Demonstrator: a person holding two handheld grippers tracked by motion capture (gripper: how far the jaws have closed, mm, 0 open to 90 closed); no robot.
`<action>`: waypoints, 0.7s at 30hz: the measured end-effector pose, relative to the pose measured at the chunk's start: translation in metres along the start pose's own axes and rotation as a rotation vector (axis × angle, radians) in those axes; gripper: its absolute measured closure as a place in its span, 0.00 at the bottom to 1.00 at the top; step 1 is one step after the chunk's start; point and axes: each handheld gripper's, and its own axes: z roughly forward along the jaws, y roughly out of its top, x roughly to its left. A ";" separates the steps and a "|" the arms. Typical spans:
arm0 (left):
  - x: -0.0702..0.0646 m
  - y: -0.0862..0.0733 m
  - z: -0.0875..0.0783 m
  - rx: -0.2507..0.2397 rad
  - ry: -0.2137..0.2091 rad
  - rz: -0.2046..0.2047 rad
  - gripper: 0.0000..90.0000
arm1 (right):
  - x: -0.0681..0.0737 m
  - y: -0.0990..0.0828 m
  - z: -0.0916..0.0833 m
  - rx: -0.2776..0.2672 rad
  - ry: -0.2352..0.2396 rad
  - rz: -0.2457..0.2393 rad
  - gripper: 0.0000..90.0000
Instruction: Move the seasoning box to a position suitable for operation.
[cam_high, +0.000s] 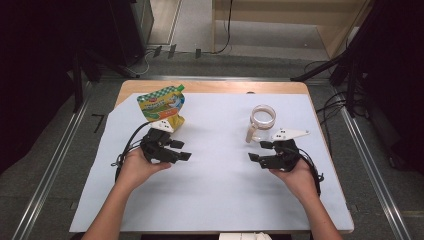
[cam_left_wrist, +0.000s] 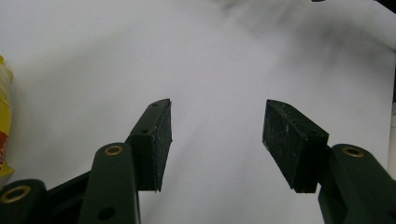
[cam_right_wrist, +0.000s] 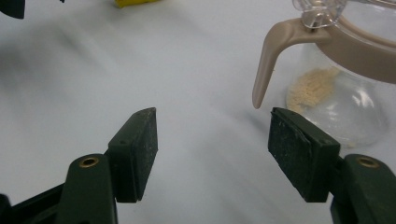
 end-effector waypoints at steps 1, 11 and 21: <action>-0.001 0.000 0.000 -0.005 0.000 0.006 0.47 | 0.001 0.000 0.001 -0.005 0.002 -0.008 0.38; -0.005 -0.001 -0.001 -0.021 -0.026 0.023 0.43 | 0.000 0.000 -0.001 -0.005 0.006 0.002 0.38; -0.005 0.000 0.000 -0.029 -0.047 0.011 0.39 | -0.003 0.003 -0.004 -0.019 0.003 0.009 0.38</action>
